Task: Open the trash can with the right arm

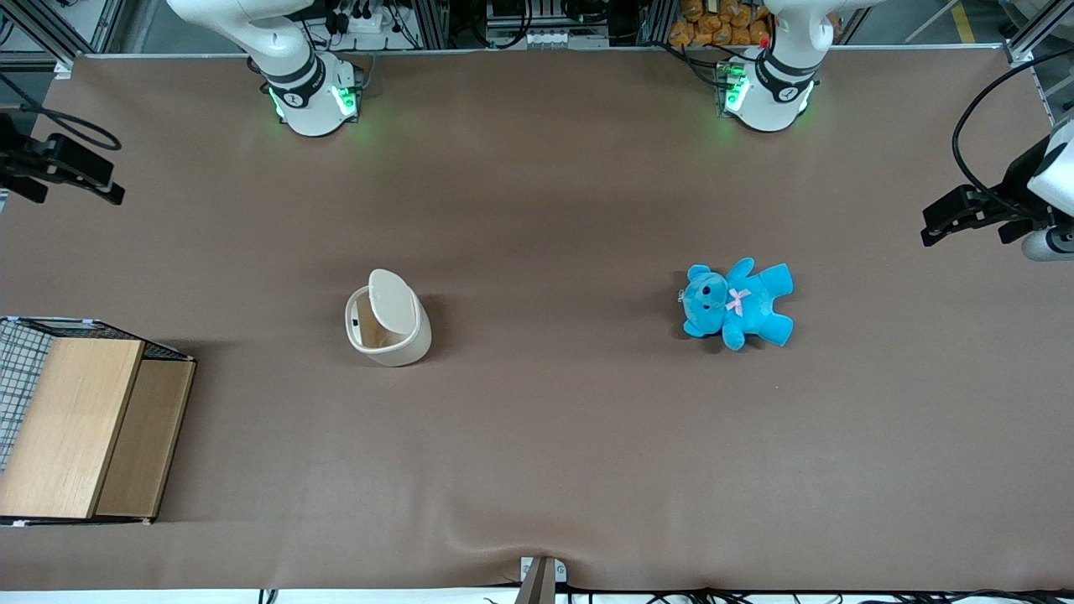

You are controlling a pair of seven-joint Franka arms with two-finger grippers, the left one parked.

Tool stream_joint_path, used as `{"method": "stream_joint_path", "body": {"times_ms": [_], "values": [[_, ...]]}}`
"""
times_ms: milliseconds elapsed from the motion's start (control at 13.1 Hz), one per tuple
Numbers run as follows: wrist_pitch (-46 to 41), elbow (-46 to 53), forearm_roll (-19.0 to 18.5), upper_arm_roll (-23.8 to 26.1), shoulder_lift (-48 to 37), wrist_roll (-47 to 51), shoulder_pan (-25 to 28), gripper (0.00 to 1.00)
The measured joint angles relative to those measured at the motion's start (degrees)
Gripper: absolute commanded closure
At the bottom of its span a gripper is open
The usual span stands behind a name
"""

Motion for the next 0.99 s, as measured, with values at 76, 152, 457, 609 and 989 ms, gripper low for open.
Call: {"method": "stream_joint_path", "body": {"times_ms": [76,152,457,609,989], "values": [[0.02,-0.37,0.00,0.05,-0.45,0.00,-0.01,0.00],[-0.03,-0.69,0.00,0.02,-0.86,-0.01,-0.05,0.00],[-0.24,-4.00,-0.01,0.03,-2.52,-0.01,-0.05,0.00],[0.13,-5.89,-0.07,0.01,-3.78,-0.03,-0.06,0.00],[1.01,-6.07,-0.55,0.01,-4.93,-0.13,-0.07,0.00]]}}
